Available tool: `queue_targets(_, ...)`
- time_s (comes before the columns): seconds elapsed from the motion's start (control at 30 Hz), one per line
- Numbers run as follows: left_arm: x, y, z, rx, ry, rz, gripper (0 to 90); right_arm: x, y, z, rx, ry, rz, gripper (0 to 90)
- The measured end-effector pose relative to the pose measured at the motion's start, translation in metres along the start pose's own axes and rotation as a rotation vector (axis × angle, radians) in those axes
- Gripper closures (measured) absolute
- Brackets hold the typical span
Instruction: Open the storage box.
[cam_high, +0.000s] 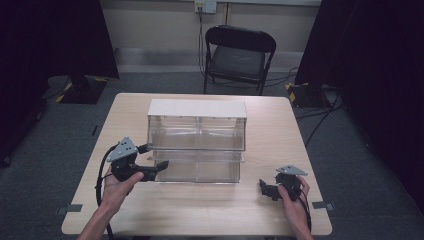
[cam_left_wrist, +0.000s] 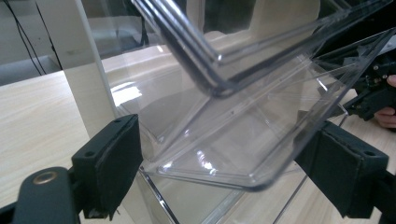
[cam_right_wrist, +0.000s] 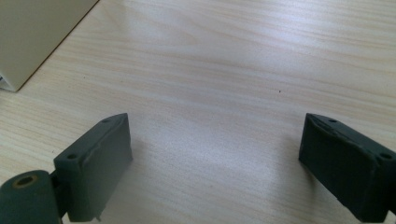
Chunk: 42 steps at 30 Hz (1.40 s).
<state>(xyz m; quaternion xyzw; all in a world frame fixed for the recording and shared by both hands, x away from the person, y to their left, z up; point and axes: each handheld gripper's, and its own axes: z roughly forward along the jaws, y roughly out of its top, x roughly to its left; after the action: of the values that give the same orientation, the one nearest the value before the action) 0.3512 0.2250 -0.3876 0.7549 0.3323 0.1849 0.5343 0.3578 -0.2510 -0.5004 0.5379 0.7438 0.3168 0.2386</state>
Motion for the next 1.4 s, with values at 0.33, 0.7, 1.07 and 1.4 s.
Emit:
queue_targets(0.33, 0.0007, 0.0033, 0.0002, -0.007, 0.003, 0.004, 15.2, 0.0, 0.0, 0.0, -0.001, 0.0, -0.001, 8.6)
queue_targets(0.7, 0.0028, 0.0062, 0.0, 0.005, 0.004, 0.015, 15.1, 0.0, 0.0, 0.0001, -0.001, 0.0, 0.0, 8.6)
queue_targets(1.07, 0.0039, 0.0073, 0.0019, -0.008, -0.003, -0.003, 14.1, 0.0, 0.0, 0.0001, -0.001, 0.0, -0.001, 8.6)
queue_targets(1.4, 0.0056, 0.008, 0.0036, -0.006, -0.006, -0.006, 12.5, 0.0, 0.0, 0.0, 0.0, 0.0, -0.001, 8.6)
